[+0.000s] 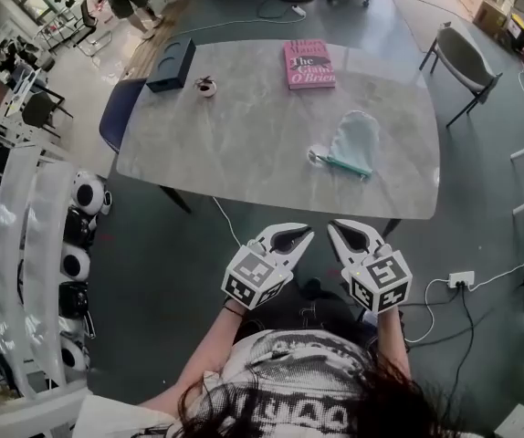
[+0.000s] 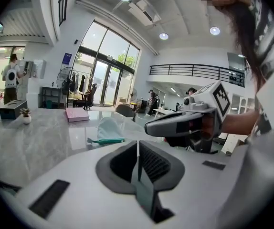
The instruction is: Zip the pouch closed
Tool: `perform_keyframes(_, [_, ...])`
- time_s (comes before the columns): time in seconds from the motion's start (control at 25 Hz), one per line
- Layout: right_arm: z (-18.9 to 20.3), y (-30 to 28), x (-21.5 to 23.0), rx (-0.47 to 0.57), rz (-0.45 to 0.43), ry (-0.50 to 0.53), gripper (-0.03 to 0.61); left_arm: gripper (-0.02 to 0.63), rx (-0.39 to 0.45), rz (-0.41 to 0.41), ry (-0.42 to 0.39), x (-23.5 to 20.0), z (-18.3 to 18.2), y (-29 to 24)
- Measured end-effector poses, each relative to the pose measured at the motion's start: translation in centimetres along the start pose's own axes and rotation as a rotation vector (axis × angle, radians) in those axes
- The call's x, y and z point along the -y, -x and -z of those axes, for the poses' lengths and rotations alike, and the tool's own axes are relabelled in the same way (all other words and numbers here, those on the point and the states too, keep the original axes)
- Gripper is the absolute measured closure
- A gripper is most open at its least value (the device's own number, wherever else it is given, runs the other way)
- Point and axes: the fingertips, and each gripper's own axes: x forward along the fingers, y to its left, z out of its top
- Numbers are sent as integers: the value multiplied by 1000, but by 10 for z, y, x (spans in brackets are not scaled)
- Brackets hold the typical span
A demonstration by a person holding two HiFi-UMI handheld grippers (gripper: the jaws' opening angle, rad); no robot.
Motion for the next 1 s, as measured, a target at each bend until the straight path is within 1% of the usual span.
perform_keyframes(0.16, [-1, 13, -20, 20, -10, 32, 580, 598, 2, -21, 3, 13, 3, 15])
perform_keyframes(0.36, [-4, 22, -30, 54, 3, 83, 581, 601, 16, -29, 2, 23, 1, 26])
perform_keyframes(0.72, [-9, 26, -32, 83, 10, 113, 581, 601, 38, -6, -31, 33, -13, 29])
perform_keyframes(1.0, [-9, 27, -31, 81, 10, 122, 581, 601, 51, -1, -51, 39, -21, 33])
